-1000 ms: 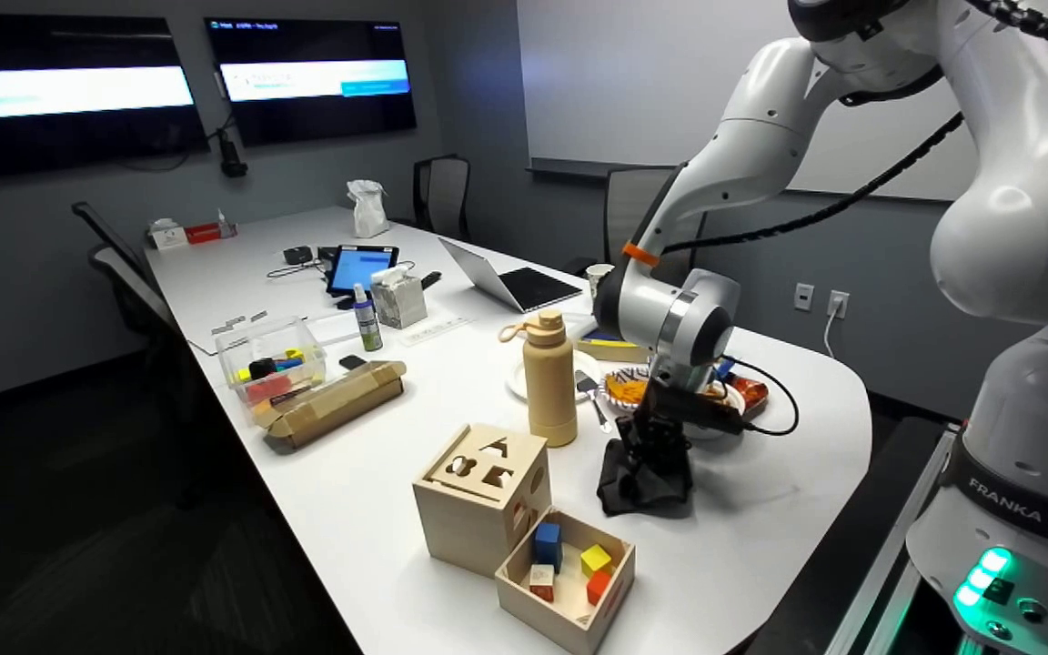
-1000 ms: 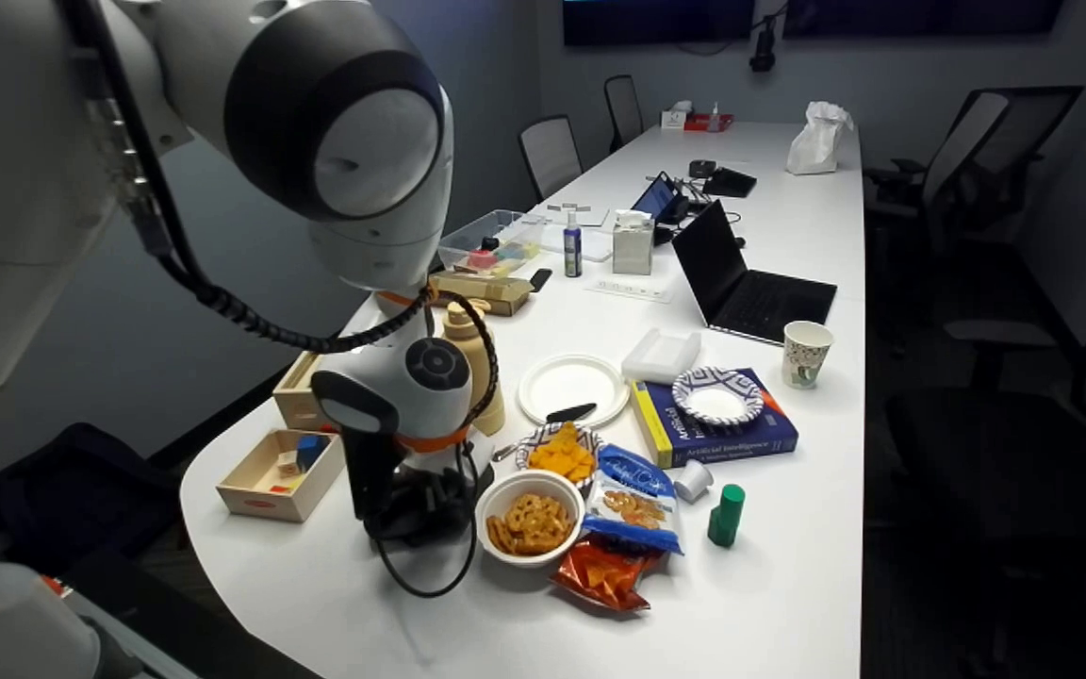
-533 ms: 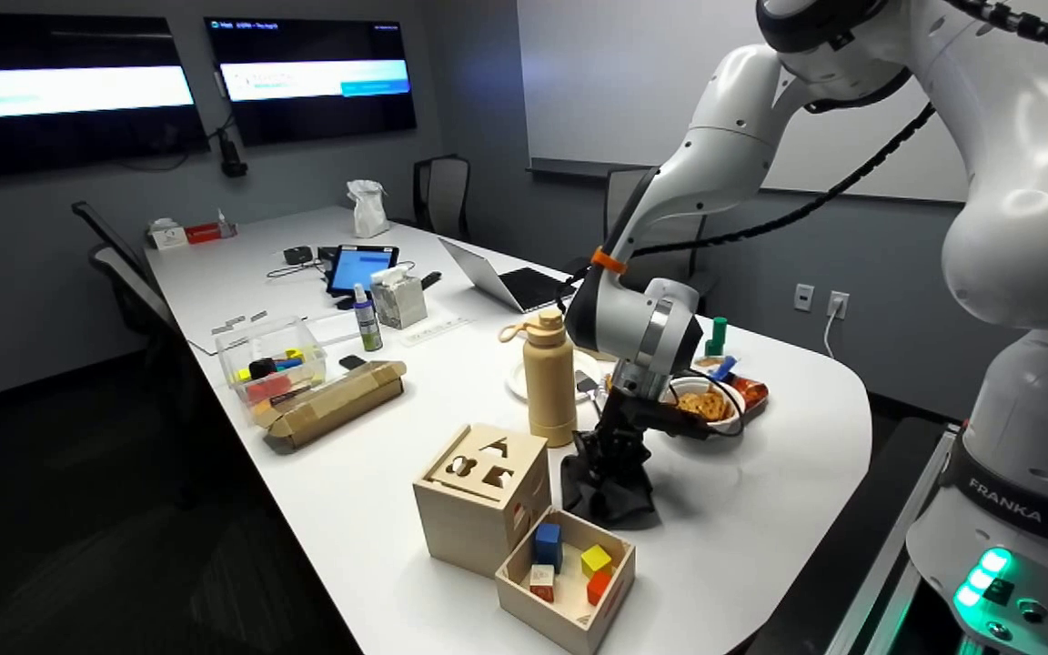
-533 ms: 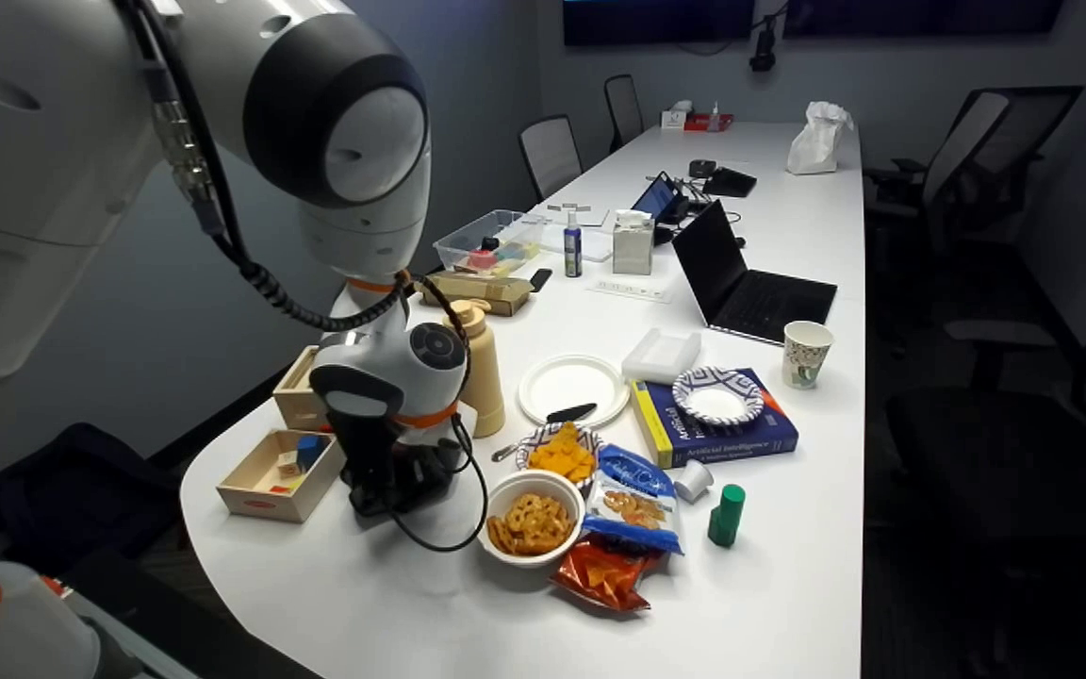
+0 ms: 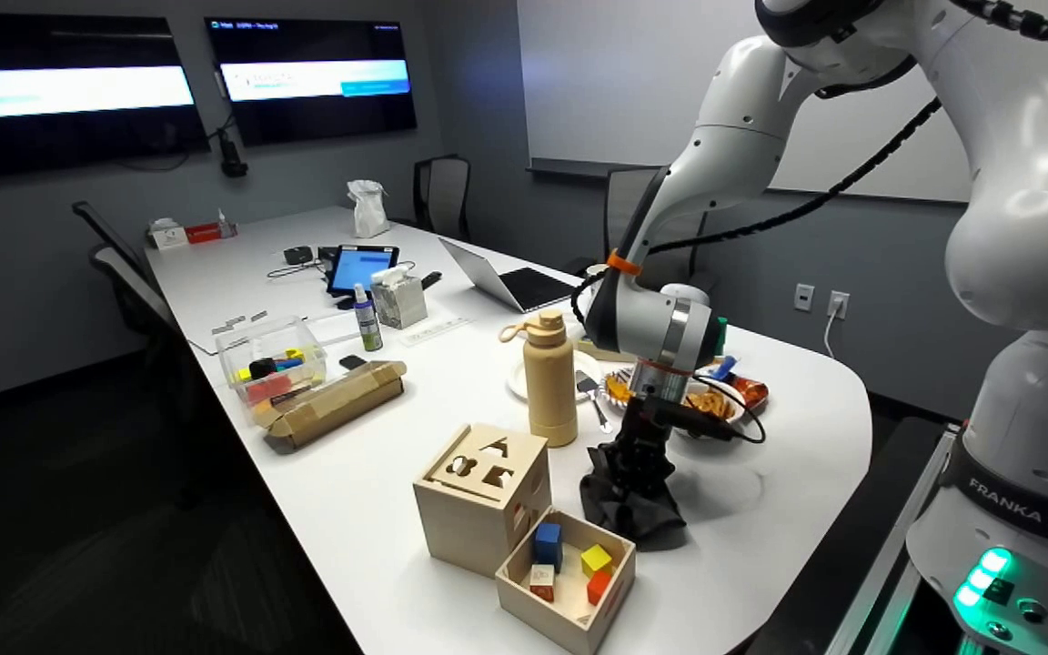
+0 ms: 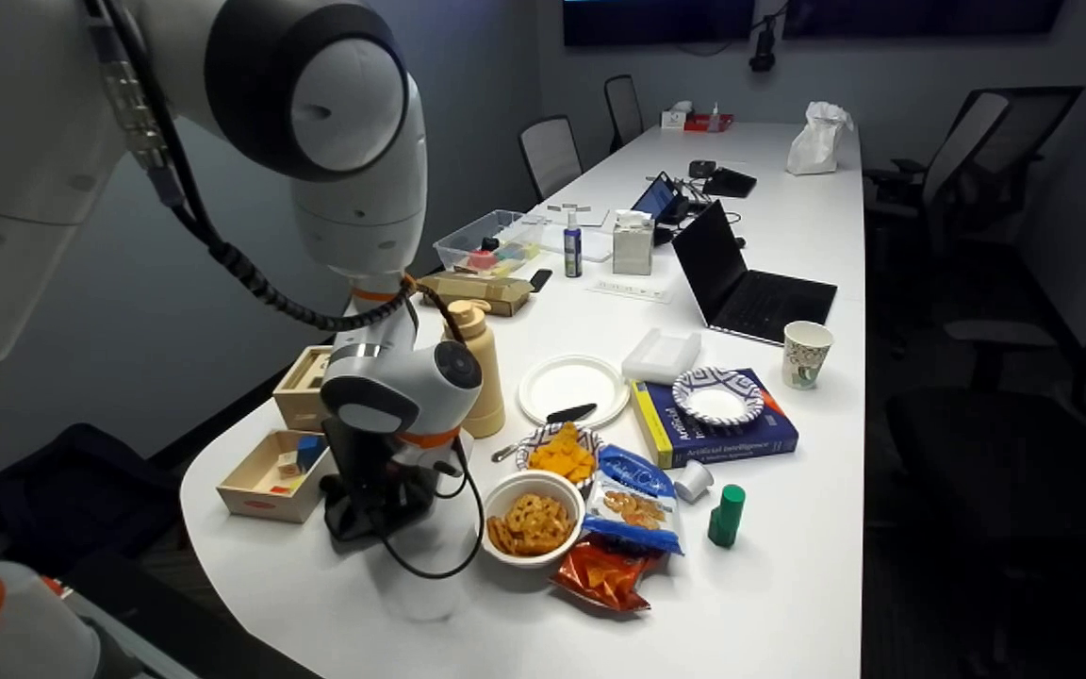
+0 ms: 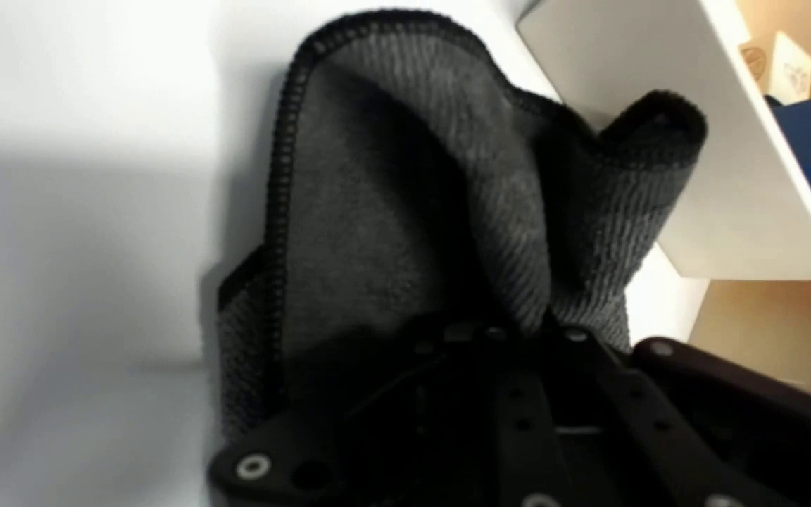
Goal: Use the grey towel to wipe the counter.
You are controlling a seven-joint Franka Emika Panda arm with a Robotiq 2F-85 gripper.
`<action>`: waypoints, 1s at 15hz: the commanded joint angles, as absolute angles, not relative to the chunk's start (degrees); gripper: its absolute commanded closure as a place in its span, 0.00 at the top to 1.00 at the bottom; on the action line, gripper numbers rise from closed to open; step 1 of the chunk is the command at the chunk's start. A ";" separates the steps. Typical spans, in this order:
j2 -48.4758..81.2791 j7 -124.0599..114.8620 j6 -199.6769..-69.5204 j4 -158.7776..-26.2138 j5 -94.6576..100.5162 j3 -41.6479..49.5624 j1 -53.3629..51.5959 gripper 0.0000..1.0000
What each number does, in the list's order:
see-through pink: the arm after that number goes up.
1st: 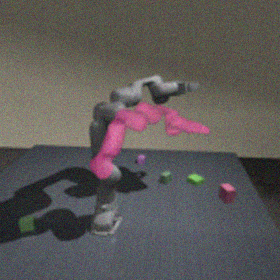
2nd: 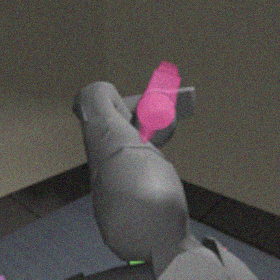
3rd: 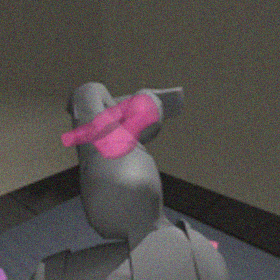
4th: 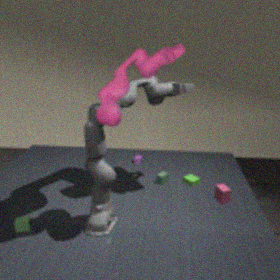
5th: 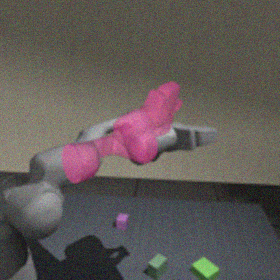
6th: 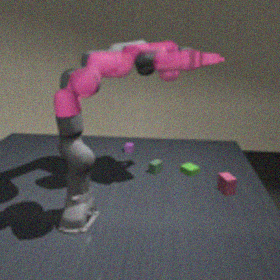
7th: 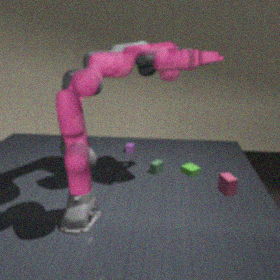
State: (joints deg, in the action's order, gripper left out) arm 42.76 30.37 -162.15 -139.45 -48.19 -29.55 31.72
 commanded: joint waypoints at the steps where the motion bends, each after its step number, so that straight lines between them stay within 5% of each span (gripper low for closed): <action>1: 39.65 24.82 -163.48 -145.35 -48.24 -25.20 29.75 0.02; 15: 33.10 26.72 -170.68 -153.76 -55.03 -30.96 38.57 0.02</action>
State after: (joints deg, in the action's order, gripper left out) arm 35.91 24.33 -169.29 -150.94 -52.92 -28.23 35.76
